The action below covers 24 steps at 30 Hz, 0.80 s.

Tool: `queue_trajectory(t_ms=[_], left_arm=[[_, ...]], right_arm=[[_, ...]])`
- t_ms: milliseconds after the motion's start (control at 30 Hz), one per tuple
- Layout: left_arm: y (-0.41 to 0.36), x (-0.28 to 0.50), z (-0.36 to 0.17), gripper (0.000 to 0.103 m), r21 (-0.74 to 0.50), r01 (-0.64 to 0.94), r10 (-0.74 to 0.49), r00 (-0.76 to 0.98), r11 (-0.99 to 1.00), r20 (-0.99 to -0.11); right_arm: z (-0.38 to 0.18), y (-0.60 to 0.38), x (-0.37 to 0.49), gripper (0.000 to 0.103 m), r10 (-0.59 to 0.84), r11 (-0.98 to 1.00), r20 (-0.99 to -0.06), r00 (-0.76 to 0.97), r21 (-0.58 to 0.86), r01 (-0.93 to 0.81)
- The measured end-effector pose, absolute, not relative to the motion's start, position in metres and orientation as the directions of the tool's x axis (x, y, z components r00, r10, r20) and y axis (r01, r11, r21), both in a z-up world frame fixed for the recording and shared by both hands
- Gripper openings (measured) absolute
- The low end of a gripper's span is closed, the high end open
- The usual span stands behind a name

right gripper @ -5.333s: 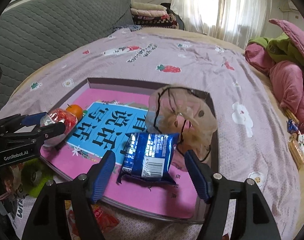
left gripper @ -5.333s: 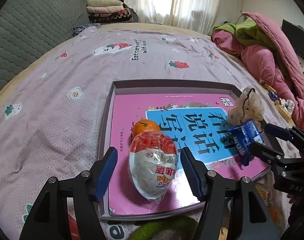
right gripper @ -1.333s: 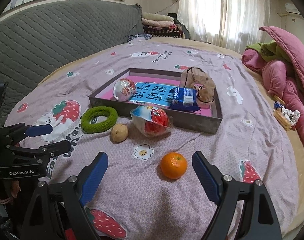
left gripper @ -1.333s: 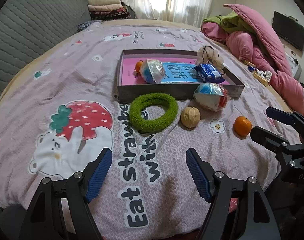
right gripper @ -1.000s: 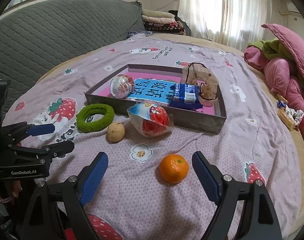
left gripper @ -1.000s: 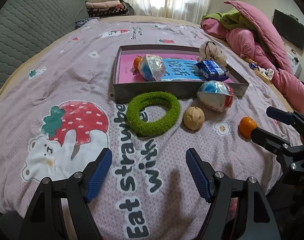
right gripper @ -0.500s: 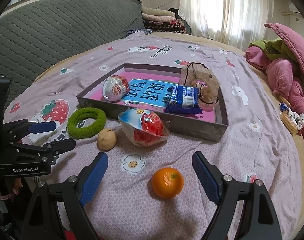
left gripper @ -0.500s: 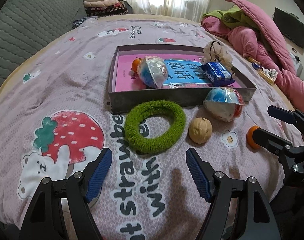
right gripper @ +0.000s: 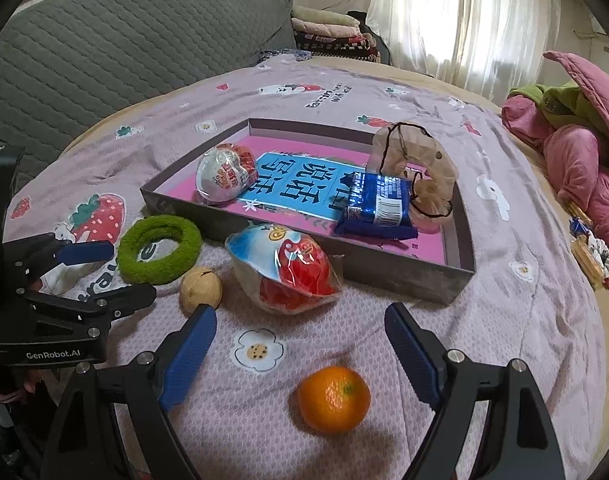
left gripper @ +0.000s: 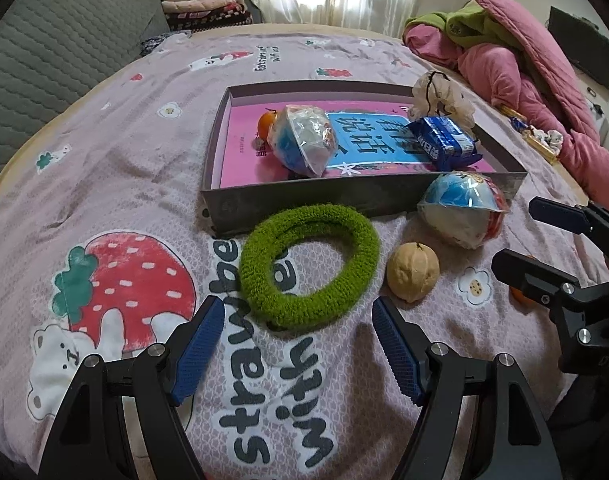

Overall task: Organize objects
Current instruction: 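Move the left tool to the green fuzzy ring while the right approaches the blue-red egg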

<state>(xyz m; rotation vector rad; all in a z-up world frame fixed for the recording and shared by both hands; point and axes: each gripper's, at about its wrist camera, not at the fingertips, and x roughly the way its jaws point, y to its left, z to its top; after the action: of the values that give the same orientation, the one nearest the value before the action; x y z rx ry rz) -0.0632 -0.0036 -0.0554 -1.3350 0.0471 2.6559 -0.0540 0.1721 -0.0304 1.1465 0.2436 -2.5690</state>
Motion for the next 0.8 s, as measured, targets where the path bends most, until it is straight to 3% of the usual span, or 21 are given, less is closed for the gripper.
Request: queue_trajectory(t_ms=[800], left_arm=[[0.002, -0.1, -0.065, 0.078, -0.059, -0.176, 0.153, -0.587, -0.983, -0.795]], right_arm=[[-0.047, 0.157, -0.091, 0.083, -0.209, -0.917, -0.778, -0.593, -0.056, 0.396]])
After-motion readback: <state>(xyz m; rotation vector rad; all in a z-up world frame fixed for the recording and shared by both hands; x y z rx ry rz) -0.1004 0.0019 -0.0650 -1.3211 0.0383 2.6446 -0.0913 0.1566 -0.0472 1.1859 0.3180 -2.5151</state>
